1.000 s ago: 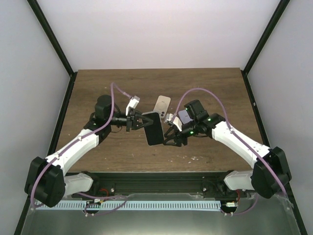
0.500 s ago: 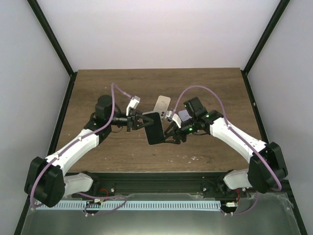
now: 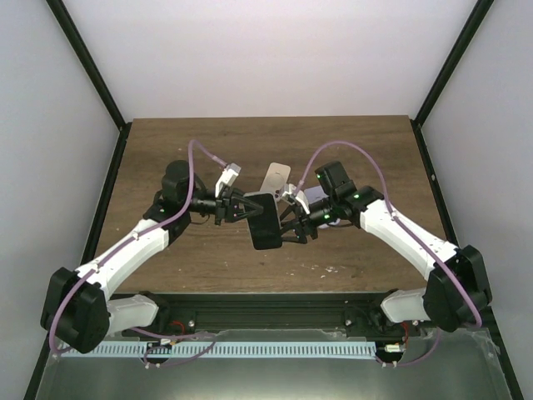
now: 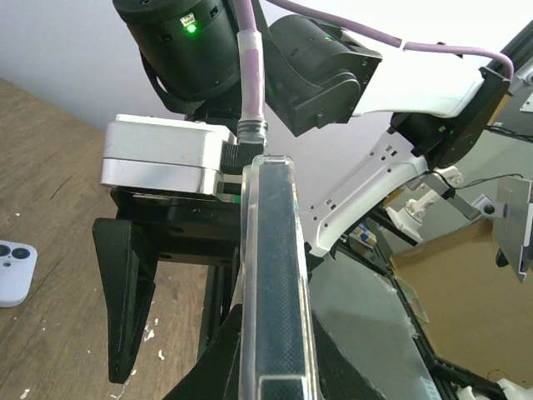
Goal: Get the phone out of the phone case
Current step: Remove the phone case from the phone.
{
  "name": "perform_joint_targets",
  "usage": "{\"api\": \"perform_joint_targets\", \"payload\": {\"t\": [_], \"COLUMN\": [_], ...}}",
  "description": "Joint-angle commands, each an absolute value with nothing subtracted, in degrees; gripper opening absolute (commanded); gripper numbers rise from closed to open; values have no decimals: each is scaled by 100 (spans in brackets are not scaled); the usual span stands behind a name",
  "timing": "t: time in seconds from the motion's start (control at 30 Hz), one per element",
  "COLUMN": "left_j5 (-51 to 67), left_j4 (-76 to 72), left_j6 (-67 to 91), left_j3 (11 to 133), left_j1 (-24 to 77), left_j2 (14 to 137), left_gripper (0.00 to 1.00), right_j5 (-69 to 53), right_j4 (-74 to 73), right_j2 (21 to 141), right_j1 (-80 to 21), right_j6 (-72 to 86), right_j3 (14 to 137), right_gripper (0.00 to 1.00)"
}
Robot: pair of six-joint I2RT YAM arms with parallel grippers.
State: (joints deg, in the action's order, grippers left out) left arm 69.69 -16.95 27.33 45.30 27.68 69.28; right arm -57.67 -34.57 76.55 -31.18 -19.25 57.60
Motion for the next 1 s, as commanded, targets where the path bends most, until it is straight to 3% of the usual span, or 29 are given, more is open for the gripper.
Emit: {"api": "perform_joint_targets", "payload": {"t": [0.0,0.27,0.6,0.67,0.83,0.97], "left_j5": [7573,6954,4978,4562,3190,1997], "left_j4": [-1577,-1635,-2463,-2640,-2576,-1945], "left_j6": [2931,3173,3898,3995,4196,4241], "left_j3": [4579,4534,3756,3547,3128,2844], "left_j1": [3067,3067,3155,3155,3163,3174], "left_j2": [6930,7213,7091,7122,7113,6586], "left_gripper": [0,0,2,11,40,52], "right_j5": [-6265,-6880,-7347,-7258,-6764,-6298], "right_j4": [-2324,-2134,-1612,-1514,-1424,-1399], "right_j2": [7488,7599,7686,7798,7989,8160], "right_j1": [-3074,-3068,-3069,-3072,-3068,-3069], "right_j6": [-1670,-1383,-705,-572,-271,-25], "right_j3": [6360,6114,5129,4992,4869,4819], "right_gripper": [62,52,6,1,1,1]}}
